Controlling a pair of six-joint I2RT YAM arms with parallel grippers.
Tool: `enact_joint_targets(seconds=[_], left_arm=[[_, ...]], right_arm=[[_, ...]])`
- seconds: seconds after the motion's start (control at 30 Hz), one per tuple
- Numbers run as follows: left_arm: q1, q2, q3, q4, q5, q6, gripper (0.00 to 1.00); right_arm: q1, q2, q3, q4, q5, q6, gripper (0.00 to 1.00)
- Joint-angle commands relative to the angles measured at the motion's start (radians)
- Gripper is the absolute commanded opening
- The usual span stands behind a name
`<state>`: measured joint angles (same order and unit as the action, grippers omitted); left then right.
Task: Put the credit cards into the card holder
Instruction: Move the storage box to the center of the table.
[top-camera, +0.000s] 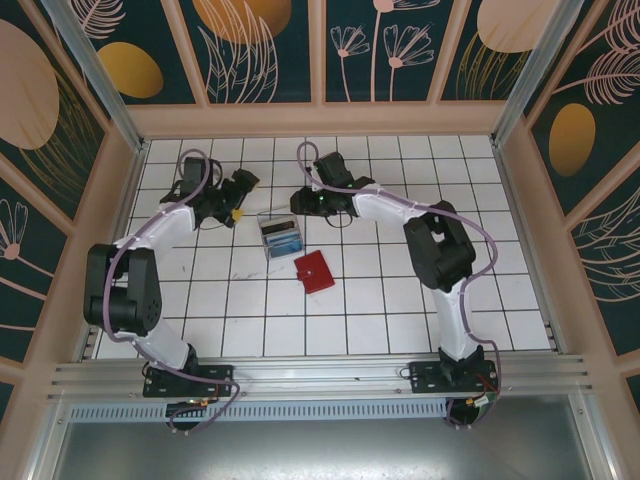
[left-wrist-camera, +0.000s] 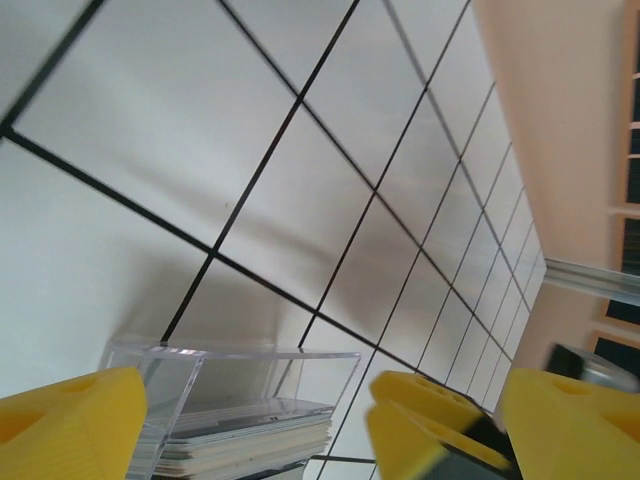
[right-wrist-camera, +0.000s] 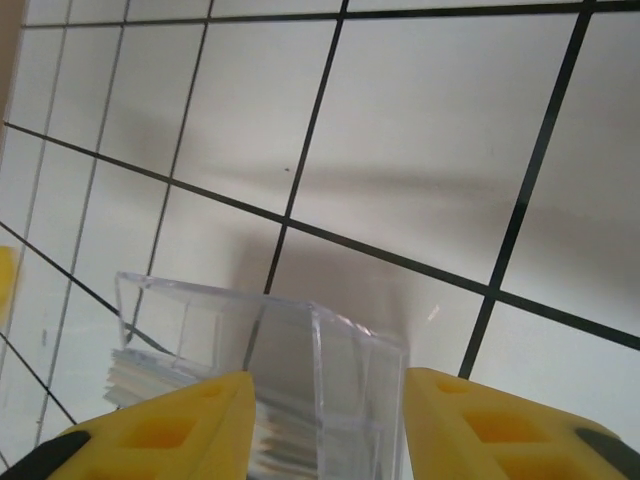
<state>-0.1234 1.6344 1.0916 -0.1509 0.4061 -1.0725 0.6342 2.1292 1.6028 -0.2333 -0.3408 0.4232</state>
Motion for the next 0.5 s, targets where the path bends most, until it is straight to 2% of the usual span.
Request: enact_joint_targets(seconds=[0.0, 0.17, 0.3, 0.47], left_arm=[[0.014, -0.045, -0.042, -0.059, -0.006, 0.07, 0.93], [0.022, -0.084, -0.096, -0.063, -0.034, 0.104, 0.94], [0.027, -0.093, -0.065, -0.121, -0.05, 0.154, 0.95], [0.027, -0.104, -0.062, -0.138, -0.081, 0.195, 0.95]], right_arm=[[0.004, 0.046, 0.068, -0.056, -0.015, -0.016, 0.39], [0.004, 0.116, 0.159, -0.116, 0.033, -0.01, 0.28], [0.011, 0.141, 0.195, -0.127, 0.036, 0.012, 0.19], [0.027, 0.122, 0.173, -0.121, 0.152, 0.083, 0.07]])
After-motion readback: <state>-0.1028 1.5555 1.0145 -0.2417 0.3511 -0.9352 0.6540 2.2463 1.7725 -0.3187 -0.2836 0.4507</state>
